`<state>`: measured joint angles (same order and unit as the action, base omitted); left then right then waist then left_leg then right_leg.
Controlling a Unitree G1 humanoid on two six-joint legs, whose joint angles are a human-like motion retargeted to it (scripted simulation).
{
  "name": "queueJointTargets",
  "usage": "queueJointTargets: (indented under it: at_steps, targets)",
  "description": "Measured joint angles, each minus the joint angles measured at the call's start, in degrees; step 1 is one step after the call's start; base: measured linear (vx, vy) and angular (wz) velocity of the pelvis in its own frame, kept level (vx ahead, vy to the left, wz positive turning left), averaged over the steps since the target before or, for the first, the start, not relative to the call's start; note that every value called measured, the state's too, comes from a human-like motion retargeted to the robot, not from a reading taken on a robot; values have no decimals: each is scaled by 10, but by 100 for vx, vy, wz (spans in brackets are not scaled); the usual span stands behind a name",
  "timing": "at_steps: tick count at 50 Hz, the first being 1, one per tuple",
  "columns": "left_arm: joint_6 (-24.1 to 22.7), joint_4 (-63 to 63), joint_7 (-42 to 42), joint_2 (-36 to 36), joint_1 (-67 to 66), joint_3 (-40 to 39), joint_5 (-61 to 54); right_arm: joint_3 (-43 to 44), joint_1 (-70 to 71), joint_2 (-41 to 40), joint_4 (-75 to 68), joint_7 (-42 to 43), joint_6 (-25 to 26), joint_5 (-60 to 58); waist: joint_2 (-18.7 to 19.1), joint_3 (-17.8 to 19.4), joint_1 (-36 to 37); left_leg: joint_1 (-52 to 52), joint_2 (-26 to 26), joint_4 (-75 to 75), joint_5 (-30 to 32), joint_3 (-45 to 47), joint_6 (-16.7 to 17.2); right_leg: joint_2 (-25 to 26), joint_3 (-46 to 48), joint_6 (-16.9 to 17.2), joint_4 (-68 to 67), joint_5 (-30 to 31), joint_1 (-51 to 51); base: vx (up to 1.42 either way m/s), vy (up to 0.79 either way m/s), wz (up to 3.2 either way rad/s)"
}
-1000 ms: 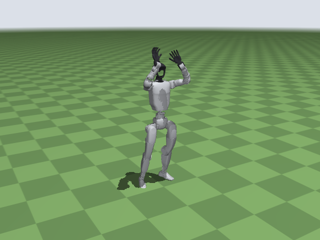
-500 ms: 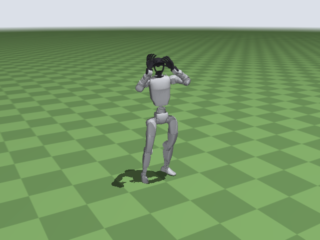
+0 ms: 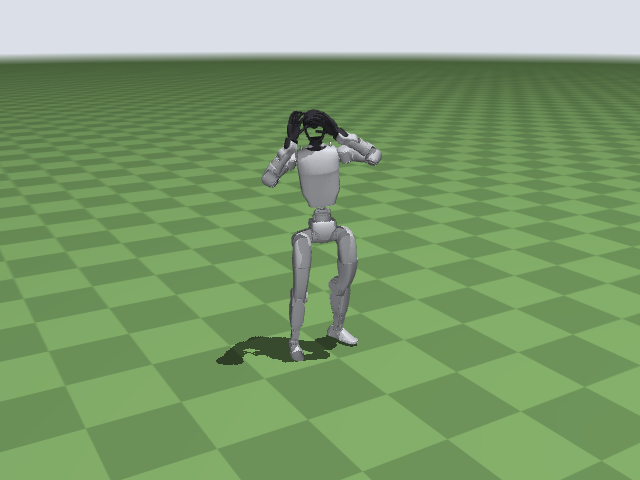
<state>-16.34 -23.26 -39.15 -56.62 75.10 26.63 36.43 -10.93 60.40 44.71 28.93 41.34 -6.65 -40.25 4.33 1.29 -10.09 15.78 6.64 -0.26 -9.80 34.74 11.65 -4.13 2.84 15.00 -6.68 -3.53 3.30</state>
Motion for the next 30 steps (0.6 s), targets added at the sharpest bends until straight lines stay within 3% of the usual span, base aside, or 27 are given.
queueJointTargets:
  at_steps: [3, 7, 10, 13, 18, 22, 28, 29, 30]
  targets:
    - [37, 110, 11, 40, 114, 56, -6, -52, 108, 25, -92, 22, 61, -28, 2, -26, 4, -4, 2, 0, 5, -8, 2, 0, 9, 0, -3, -2, 0, 5, -5, 25]
    - [77, 355, 17, 137, 278, 161, -62, -143, 265, 30, -305, 52, 128, 5, -4, -51, 18, -6, 3, 0, 9, -18, 5, -2, 20, 0, -6, -6, 3, 4, -3, 25]
    - [84, 481, 18, 191, 326, 197, -134, -184, 327, 17, -411, 59, 134, 73, -8, -62, 30, -6, 2, -2, 10, -24, 3, -4, 26, 0, -1, -9, 8, 2, -1, 13]
    - [65, 471, 11, 199, 301, 178, -171, -179, 325, 22, -403, 63, 119, 95, -12, -62, 39, -8, -1, -2, 9, -29, -1, -8, 30, 0, 7, -9, 13, 0, 0, 0]
    - [3, 216, 45, 114, 108, 40, -172, -86, 191, 80, -206, 15, 67, 49, -22, -40, 40, -12, -1, 0, 8, -40, -2, -10, 39, 0, 11, -13, 19, 0, -3, 19]
    - [-32, 19, 57, 13, -139, -139, -170, 34, 7, 136, -30, -21, 11, 61, -32, -19, 45, -18, 4, -2, 9, -45, 1, -5, 46, 0, 12, -14, 14, -1, -4, 8]
    - [-69, -98, 104, -40, -540, -409, -305, 204, -277, 221, 105, -55, -22, 130, -41, -12, 80, -32, 15, -10, 16, -42, 10, 11, 49, 0, 23, -6, 0, 0, -5, -1]
    - [-94, -128, 206, 3, -574, -408, -560, 215, -315, 231, 112, -71, -10, 142, -43, -11, 90, -34, 15, -13, 18, -41, 11, 12, 49, 0, 25, -5, -2, 0, 0, 0]
    - [-130, -170, 351, 69, -595, -387, -928, 218, -349, 237, 116, -91, 8, 153, -46, -9, 101, -34, 14, -16, 19, -40, 11, 12, 49, 0, 26, -5, -4, 0, 0, 0]
